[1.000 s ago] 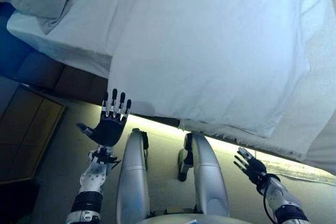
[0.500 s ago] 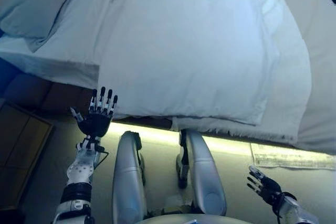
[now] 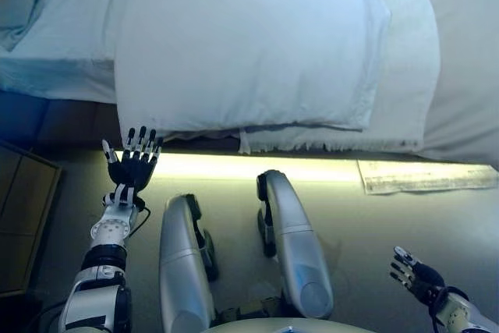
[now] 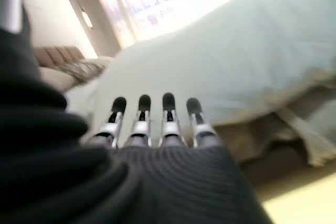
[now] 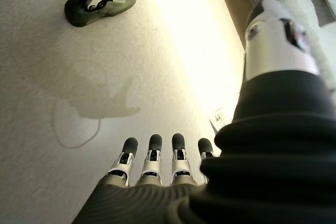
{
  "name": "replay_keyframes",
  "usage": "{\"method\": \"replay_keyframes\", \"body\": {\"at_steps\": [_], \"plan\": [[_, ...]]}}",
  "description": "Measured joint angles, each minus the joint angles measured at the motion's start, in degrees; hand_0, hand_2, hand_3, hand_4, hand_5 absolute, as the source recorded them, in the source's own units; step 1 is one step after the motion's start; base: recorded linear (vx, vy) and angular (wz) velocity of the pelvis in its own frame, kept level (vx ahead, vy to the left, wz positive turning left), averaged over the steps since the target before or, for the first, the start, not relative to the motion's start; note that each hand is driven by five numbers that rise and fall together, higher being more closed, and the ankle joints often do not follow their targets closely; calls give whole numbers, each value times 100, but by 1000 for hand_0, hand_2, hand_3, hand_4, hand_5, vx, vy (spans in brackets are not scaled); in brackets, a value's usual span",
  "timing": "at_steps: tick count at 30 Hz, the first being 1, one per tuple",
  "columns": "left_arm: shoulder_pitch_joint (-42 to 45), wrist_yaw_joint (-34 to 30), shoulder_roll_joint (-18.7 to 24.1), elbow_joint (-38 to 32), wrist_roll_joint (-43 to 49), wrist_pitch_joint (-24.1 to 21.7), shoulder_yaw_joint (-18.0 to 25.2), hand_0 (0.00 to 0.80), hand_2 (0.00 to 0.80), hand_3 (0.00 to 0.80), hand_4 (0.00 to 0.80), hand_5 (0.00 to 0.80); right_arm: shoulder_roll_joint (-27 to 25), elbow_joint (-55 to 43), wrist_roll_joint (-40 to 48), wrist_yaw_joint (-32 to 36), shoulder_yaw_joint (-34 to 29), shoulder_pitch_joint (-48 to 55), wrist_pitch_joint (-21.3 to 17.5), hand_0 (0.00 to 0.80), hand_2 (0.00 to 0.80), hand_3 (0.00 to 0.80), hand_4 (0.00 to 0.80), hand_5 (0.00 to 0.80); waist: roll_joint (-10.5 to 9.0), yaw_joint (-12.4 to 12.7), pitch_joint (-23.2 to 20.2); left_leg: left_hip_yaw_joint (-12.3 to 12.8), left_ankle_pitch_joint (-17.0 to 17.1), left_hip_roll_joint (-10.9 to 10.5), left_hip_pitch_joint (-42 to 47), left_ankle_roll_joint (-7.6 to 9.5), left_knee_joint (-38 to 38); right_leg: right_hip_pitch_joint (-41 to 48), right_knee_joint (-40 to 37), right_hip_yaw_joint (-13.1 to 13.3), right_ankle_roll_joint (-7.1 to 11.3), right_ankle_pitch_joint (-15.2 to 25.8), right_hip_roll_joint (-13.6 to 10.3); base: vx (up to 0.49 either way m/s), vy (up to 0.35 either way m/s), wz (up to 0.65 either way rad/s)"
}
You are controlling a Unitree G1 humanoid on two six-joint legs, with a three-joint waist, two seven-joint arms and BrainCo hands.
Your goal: Make the bed neatly
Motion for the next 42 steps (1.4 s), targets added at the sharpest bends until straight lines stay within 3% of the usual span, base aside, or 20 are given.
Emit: {"method": "replay_keyframes", "body": {"at_steps": [5, 7, 9, 10, 11, 12, 13, 14, 17, 19, 23, 26, 28, 31, 34, 39, 42], "plan": [[-118, 381, 19, 446, -9, -6, 27, 0, 0, 0, 0, 0, -80, 27, 161, -48, 26, 8, -108, 0, 0, 0, 0, 0, 58, -17, 36, 6, -26, -84, 116, -43, 132, -431, -88, -62, 32, 33, -34, -13, -48, -6], [-111, 541, 20, 521, -34, -33, 21, 0, 0, 0, 0, 0, 2, -1, 235, -75, 60, -8, -104, 0, 0, 0, 0, 0, 135, -8, 1, -70, -13, 12, 14, -25, -74, -459, -344, -171, 53, 115, 1, -244, -37, -6], [-169, 657, 46, 614, -153, -92, 17, 0, 0, 0, 0, 0, 118, 24, 350, -164, 211, -324, -101, 0, 0, 0, 0, 0, 190, -84, -37, -85, 38, -10, -234, -89, -768, -626, -1250, -331, 386, 480, -44, -292, -25, 2], [-217, 668, 77, 632, -153, -124, 10, 0, 0, 0, 0, 0, 136, 25, 407, -177, 302, -557, -97, 0, 0, 0, 0, 0, 229, -76, -50, -38, 157, -50, -323, -35, -1162, -705, -1818, -412, 474, 677, -72, -171, -24, -38], [-294, 692, 103, 639, -164, -133, -18, 0, 0, 0, 0, 0, 125, -57, 520, -193, 307, -791, -102, 0, 0, 0, 0, 0, 277, -1, -103, 33, 247, -14, -333, 174, -1372, -786, -2306, -501, 566, 861, -68, -84, -23, -60], [-286, 707, 116, 638, -179, -177, -24, 0, 0, 0, 0, 0, 85, -216, 603, -208, 299, -859, -102, 0, 0, 0, 0, 0, 342, 71, -201, -32, 387, 100, 0, 438, -2003, -712, -1880, -354, 274, 841, 12, -31, -17, -44], [-311, 723, 158, 674, -201, -245, -52, 0, 0, 0, 0, 0, 122, -252, 667, -247, 270, -951, -128, 0, 0, 0, 0, 0, 313, 89, -256, 28, 620, 194, -39, 292, -2269, -285, -1621, -183, 225, 765, 6, 0, 0, 0], [-368, 724, 191, 684, -254, -267, -95, 0, 0, 0, 0, 0, 206, -247, 684, -272, 259, -917, -144, 0, 0, 0, 0, 0, 199, 81, -400, 165, 785, 174, 11, 66, -2567, 474, -2294, 43, 242, 639, -107, 41, -4, 27], [-351, 722, 202, 795, -351, -304, -101, 0, 0, 0, 0, 0, 294, -156, 781, -269, 270, -1077, -226, 0, 0, 0, 0, 0, 199, 155, -585, 330, 953, 213, 589, 42, -2947, 689, -2849, -132, 63, 765, -227, 51, -1, 3], [-255, 722, 163, 830, -346, -387, -92, 0, 0, 0, 0, 0, 377, -21, 789, -270, 273, -1036, -314, 0, 0, 0, 0, 0, 197, 153, -685, 414, 1336, 168, 1068, -148, -3355, 974, -3125, -134, 76, 888, -259, 38, -5, 3], [241, 715, -122, 679, -72, -557, -121, 0, 0, 0, 0, 0, 788, 101, 852, -268, 301, -844, -476, 0, 0, 0, 0, 0, 274, 156, -993, 525, 1712, 121, 1636, -186, -4327, 1502, -4027, -241, 73, 1297, -249, 4, -31, 2], [734, 717, -360, 510, 706, -810, -586, 0, 0, 0, 0, 0, 1170, 12, 1007, -363, 415, -687, -600, 0, 0, 0, 0, 0, 353, 196, -1085, 536, 2088, 10, 2250, -262, -5239, 2139, -4909, -361, 84, 1608, -217, 36, -72, 7], [1041, 712, -515, 399, 958, -838, -774, 0, 0, 0, 0, 0, 1329, 49, 1120, -388, 494, -544, -662, 0, 0, 0, 0, 0, 398, 350, -1216, 531, 2278, -117, 2717, -225, -5878, 2570, -5473, -398, 108, 1825, -208, 136, -118, 1], [1466, 706, -567, 250, 1253, -896, -700, 0, 0, 0, 0, 0, 1467, 64, 1159, -394, 482, -358, -778, 0, 0, 0, 0, 0, 483, 488, -1390, 537, 2447, -139, 3297, -228, -6466, 3141, -6016, -561, 146, 1937, -295, 239, -210, 6], [2036, 694, -578, 135, 1343, -865, -579, 0, 0, 0, 0, 0, 1617, 205, 1306, -419, 452, -212, -775, 0, 0, 0, 0, 0, 479, 654, -1781, 742, 2869, -250, 4059, -243, -7587, 3663, -6840, -784, 178, 2248, -422, 179, -169, -14], [2195, 692, -685, 265, 1457, -855, -421, 0, 0, 0, 0, 0, 1611, 964, 1410, -496, 443, -201, -768, 0, 0, 0, 0, 0, 559, 830, -2256, 717, 3465, -244, 5046, -315, -8962, 4749, -8191, -1047, 205, 2704, -192, 117, -198, 9], [2163, 762, -665, 750, 1803, -1028, -417, 0, 0, 0, 0, 0, 1598, 1207, 1409, -557, 446, -381, -776, 0, 0, 0, 0, 0, 489, 832, -2516, 695, 3529, -218, 5196, -314, -9078, 4927, -8412, -1062, 191, 2732, -93, 105, -118, 3]]}}
